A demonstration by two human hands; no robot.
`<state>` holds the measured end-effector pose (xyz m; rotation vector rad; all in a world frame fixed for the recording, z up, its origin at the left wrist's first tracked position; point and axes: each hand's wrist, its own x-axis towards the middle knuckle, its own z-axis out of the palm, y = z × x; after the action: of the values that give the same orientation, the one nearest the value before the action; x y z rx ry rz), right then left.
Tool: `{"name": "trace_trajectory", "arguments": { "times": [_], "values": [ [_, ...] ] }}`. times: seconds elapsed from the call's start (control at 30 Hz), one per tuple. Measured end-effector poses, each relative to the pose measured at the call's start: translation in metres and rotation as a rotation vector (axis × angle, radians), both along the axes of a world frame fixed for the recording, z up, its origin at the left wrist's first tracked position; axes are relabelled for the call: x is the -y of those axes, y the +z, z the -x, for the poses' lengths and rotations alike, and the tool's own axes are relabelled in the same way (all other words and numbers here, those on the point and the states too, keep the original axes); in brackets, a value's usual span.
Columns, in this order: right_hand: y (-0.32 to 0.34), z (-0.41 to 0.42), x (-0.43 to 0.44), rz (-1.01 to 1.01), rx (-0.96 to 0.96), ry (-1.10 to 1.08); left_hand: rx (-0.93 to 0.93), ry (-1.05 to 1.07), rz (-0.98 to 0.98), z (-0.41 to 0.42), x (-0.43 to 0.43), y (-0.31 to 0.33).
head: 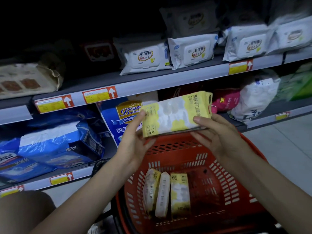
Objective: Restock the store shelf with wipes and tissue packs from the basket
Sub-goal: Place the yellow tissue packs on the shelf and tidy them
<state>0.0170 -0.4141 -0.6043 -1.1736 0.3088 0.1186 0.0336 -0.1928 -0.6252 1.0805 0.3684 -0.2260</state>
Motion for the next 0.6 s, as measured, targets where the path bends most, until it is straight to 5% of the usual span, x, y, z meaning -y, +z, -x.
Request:
{"name": "trace_trajectory", "arguments": {
  "times": [0.23, 0.6],
  "values": [
    [0.012, -0.004, 0.011, -0.06, 0.1, -0.068, -0.127, -0.173, 0.014, 0.009, 0.007, -0.006],
    [0.007, -0.005, 0.002, -0.236, 0.096, 0.081, -0.053, -0.46, 0.186, 0.026, 0.019, 0.002]
  ]
}}
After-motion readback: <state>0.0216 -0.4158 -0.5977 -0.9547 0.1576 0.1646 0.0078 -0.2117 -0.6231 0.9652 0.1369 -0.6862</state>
